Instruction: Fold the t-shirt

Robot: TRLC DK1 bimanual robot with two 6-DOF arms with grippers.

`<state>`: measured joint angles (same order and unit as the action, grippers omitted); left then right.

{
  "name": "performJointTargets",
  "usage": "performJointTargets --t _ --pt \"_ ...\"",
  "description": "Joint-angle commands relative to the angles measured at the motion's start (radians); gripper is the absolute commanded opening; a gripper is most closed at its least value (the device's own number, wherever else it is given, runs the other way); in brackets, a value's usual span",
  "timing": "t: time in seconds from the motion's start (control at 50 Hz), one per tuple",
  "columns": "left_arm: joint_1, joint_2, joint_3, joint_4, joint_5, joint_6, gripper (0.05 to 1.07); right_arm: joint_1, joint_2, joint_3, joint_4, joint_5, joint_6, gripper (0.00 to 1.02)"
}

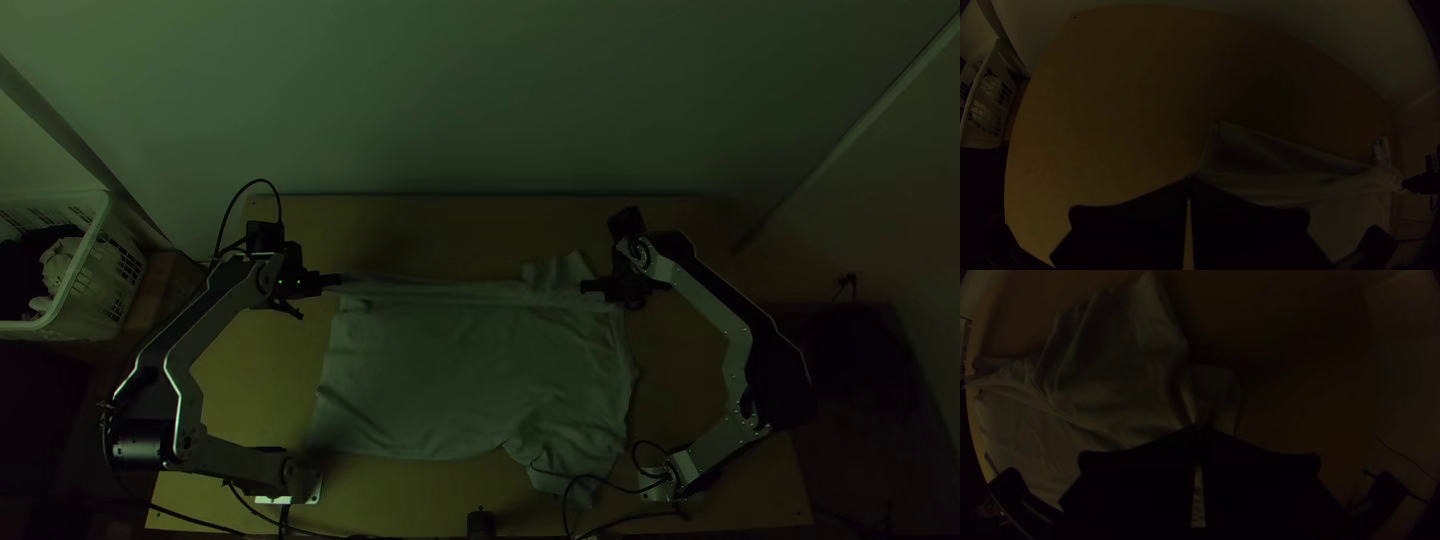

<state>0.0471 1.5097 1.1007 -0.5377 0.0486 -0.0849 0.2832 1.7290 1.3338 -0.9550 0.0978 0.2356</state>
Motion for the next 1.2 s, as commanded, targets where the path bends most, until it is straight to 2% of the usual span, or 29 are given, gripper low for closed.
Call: performJointTargets --t 0.0,0.74,0.86,0.92,1.02,1.08,1.18 --pt "0.005 -0.055 -0.061 0.004 0.011 0.019 0.08 -0.003 -0.040 -0.051 0.004 0.025 0.018 0.02" --pt "0.014 -0.043 -0.269 0.193 0.013 0.031 0.09 -0.018 0.009 -0.226 0.150 0.023 0.051 0.02" --pt "0.016 -0.043 -0.292 0.209 0.013 0.031 0.25 -0.019 0.017 -0.246 0.168 0.022 0.054 0.03" --pt "0.016 -0.051 -0.294 0.209 0.013 0.030 0.39 -0.021 0.017 -0.255 0.170 0.010 0.059 0.17" --pt "0.019 -0.060 -0.289 0.206 0.013 0.028 0.61 -0.026 0.004 -0.272 0.170 -0.013 0.074 0.55" --pt "0.023 -0.068 -0.275 0.193 0.013 0.028 0.70 -0.024 -0.025 -0.283 0.170 -0.015 0.093 0.73" --pt "0.025 -0.095 -0.243 0.160 0.014 0.028 0.80 -0.026 -0.100 -0.289 0.170 -0.023 0.116 0.86"
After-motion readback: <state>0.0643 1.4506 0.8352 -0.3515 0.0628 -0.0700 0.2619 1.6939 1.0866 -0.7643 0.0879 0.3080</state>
